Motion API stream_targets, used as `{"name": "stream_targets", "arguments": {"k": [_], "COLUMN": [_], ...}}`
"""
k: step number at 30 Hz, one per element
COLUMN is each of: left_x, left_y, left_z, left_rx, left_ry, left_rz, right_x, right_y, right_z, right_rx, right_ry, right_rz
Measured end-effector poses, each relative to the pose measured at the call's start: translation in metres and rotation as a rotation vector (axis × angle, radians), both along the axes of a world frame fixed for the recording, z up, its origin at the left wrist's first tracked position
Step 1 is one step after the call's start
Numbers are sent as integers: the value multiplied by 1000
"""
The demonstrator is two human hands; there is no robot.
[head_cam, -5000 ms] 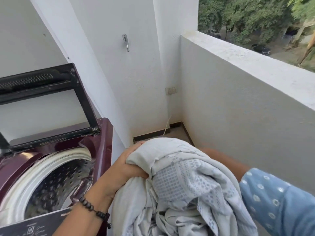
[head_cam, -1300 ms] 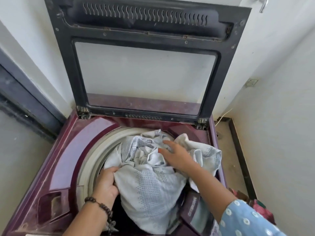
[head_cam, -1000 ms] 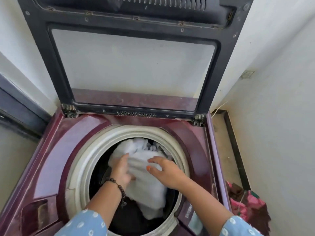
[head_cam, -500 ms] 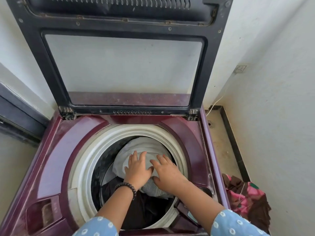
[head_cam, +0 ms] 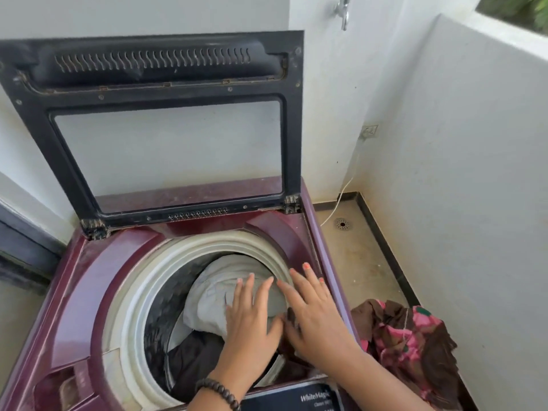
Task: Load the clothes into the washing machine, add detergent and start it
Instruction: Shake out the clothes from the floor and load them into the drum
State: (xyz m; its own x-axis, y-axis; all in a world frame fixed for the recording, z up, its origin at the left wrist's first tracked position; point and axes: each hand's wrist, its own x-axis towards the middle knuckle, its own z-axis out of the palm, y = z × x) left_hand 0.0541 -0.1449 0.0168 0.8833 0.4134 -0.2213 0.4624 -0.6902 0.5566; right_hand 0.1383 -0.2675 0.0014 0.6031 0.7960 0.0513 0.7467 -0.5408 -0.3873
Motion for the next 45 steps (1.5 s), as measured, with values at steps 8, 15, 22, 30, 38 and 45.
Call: {"name": "stream_targets", "arguments": {"k": [8,15,22,30,38,45], "left_x": [27,65,111,170,217,221], "left_y": [-58,-118,-190,-270,-323,-321], "left_z": [25,27,-12,-88,-209,-309], "left_rx": [57,52,-186,-458,-595,-523], "left_ry": [-78,-128,-6,225,481,620], "left_rz": [-165,-368,-517,-401,-97,5], "right_x": [27,40,55,74,102,125], "right_y": [-64,-130,-197,-277,-319,-344], "right_z": [16,4,-41,-145,-251,-339], "right_rx": [47,61,-20,-161,-286,-298], "right_ry": [-70,36,200,392,563,647], "right_rz": [-229,-366,-540,-713,-757,-797]}}
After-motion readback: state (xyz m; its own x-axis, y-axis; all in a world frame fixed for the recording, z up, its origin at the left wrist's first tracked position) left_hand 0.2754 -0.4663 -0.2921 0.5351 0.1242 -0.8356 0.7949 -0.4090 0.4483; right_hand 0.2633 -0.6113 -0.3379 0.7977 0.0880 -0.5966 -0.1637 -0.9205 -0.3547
